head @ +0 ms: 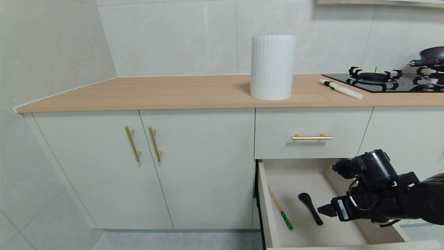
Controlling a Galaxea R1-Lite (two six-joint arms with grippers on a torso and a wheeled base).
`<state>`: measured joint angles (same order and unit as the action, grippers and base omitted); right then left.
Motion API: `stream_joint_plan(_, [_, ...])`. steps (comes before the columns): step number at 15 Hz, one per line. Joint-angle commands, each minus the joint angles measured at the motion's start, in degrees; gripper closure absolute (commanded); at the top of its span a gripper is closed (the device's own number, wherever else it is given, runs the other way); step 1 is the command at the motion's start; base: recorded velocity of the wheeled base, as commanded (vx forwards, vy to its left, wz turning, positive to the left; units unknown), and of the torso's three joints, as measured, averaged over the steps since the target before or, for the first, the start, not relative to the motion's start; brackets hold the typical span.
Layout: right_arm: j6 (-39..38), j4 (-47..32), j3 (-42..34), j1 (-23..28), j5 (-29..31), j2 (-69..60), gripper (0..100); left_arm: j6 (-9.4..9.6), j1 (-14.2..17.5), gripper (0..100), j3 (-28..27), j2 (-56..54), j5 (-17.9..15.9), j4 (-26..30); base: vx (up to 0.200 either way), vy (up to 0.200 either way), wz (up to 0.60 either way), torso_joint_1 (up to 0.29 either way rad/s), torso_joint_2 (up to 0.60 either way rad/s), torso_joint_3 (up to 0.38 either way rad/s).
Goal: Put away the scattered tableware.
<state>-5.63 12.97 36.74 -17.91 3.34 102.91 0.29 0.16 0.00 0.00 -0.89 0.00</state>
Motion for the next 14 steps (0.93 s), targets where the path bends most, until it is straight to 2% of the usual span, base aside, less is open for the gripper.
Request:
stream_joint_plan(1, [0.0, 0.1, -1.1, -0.9, -0.3, -4.7, 0, -0.03, 0.0, 0, 0.0, 0.0, 0.0, 0.0, 0.0, 0.0, 0.0, 0.0, 0.0, 0.0])
stream_joint_plan(4, [3.3, -0.9, -4.2, -3.3, -3.4, -10.0, 0, 0.06, 0.0, 0, 0.0, 0.0, 0.0, 0.0, 0.0, 0.0, 0.0, 0.0, 0.0, 0.0])
stream_joint_plan(8, [11.3, -9.6, -5.7, -5.6, -6.2, -10.5, 0, -0.03, 0.0, 0, 0.0, 0.0, 0.0, 0.0, 0.0, 0.0, 0.0, 0.0, 0.0, 0.0])
stream_joint_plan(14, [20.0, -10.5, -11.6, -8.7, -7.8, -12.5, 0, -0.03, 0.0, 0, 0.0, 0.0, 0.0, 0.0, 0.0, 0.0, 0.0, 0.0, 0.0, 0.0])
